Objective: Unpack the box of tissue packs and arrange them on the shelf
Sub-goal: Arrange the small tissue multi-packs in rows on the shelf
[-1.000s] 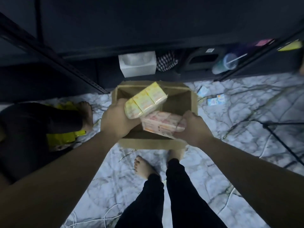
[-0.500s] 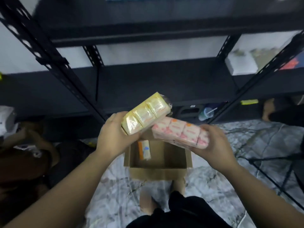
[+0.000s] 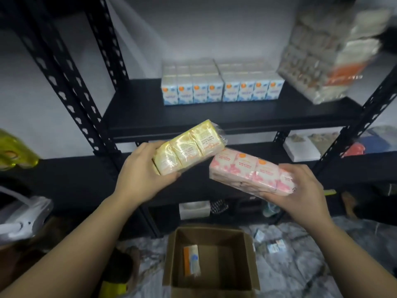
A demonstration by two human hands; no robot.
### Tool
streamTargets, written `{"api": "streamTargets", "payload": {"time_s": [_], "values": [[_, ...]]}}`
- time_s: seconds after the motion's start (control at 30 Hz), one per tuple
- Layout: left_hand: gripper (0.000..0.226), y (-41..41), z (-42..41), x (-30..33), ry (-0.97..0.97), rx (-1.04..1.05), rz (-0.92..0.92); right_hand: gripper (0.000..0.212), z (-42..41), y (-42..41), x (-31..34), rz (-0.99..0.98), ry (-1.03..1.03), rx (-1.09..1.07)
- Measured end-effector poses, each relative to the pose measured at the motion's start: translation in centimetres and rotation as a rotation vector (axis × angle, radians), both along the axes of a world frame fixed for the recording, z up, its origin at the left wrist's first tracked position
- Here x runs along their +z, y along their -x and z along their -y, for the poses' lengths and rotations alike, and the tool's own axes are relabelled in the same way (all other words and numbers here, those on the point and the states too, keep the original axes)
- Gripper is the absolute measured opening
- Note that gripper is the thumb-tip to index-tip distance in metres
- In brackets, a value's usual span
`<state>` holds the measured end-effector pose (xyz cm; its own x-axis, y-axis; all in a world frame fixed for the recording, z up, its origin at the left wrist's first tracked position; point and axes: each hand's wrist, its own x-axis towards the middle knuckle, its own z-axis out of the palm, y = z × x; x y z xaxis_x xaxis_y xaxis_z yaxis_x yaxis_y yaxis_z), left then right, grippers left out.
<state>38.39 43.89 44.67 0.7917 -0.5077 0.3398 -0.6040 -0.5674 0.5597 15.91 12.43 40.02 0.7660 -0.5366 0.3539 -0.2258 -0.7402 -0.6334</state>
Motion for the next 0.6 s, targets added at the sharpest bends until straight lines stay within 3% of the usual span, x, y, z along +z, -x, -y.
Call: {"api": "streamTargets", "payload": {"time_s": [0.23, 0.6], "values": [[0.09, -3.2, 2.5, 6.6, 0.054, 0.026, 0.074, 0.078, 5.7, -2.8, 5.6, 0.203, 0.027, 0.009], [0.069, -12.0, 8.1, 7.7, -0.258, -0.017, 0.047, 0.076, 16.6, -12.3, 10.7, 0.182, 0.039, 0.144]]}}
